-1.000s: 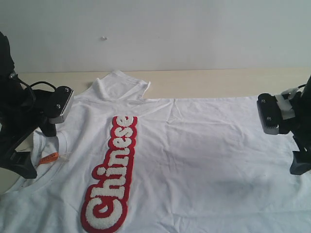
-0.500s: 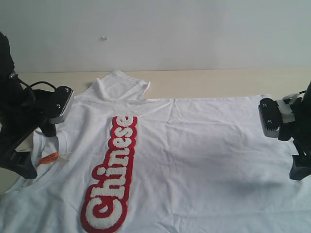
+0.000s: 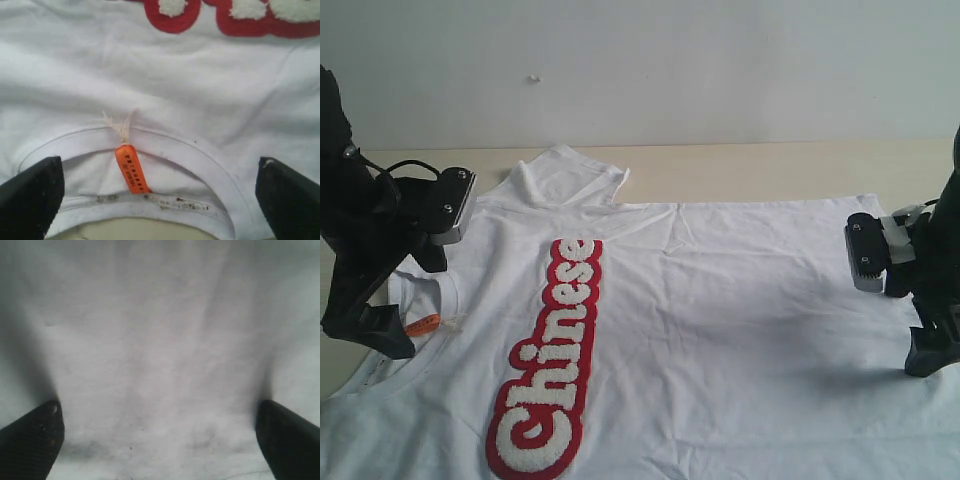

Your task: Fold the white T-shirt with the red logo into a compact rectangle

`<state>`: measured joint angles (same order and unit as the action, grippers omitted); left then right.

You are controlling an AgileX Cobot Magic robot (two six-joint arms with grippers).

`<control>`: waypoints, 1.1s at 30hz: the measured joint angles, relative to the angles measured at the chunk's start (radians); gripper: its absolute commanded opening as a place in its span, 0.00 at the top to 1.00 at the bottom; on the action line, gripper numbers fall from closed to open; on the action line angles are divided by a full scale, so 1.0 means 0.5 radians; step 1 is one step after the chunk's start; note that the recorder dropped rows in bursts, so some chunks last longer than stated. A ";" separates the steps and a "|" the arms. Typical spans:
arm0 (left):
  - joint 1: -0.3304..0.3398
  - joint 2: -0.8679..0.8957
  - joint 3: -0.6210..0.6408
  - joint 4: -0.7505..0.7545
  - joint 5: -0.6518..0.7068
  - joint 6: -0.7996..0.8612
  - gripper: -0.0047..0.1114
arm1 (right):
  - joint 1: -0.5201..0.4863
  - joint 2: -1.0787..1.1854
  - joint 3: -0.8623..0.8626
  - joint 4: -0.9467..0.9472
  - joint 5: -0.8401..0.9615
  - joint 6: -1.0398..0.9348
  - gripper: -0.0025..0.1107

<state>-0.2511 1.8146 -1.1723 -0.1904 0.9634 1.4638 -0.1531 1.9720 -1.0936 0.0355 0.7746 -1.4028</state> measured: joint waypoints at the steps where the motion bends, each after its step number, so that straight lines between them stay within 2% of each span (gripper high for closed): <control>1: 0.000 0.000 0.000 -0.001 -0.004 0.000 0.05 | 0.000 0.000 0.000 0.000 -0.007 0.000 0.10; 3: 0.000 0.000 0.000 -0.005 -0.004 0.000 0.05 | 0.000 0.000 0.019 -0.008 -0.025 0.000 0.11; 6: 0.000 0.003 0.000 -0.018 -0.009 0.000 0.05 | 0.000 -0.015 0.046 -0.009 -0.054 0.000 0.23; 12: 0.000 0.033 0.000 -0.069 -0.009 0.000 0.05 | 0.000 -0.013 0.058 -0.009 -0.006 0.017 0.66; 17: 0.000 0.083 0.000 -0.110 -0.011 0.000 0.05 | 0.004 -0.009 0.058 -0.009 -0.021 0.021 0.97; 28: 0.000 0.177 0.000 -0.320 -0.060 0.000 0.05 | 0.004 -0.009 0.058 -0.009 -0.040 0.033 0.98; 33: 0.000 0.262 0.000 -0.162 -0.269 -0.029 0.05 | 0.004 -0.009 0.058 -0.009 -0.040 0.044 0.98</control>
<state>-0.2511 1.9458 -1.1723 -0.2712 0.8287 1.4492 -0.1514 1.9672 -1.0643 0.0312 0.7547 -1.3808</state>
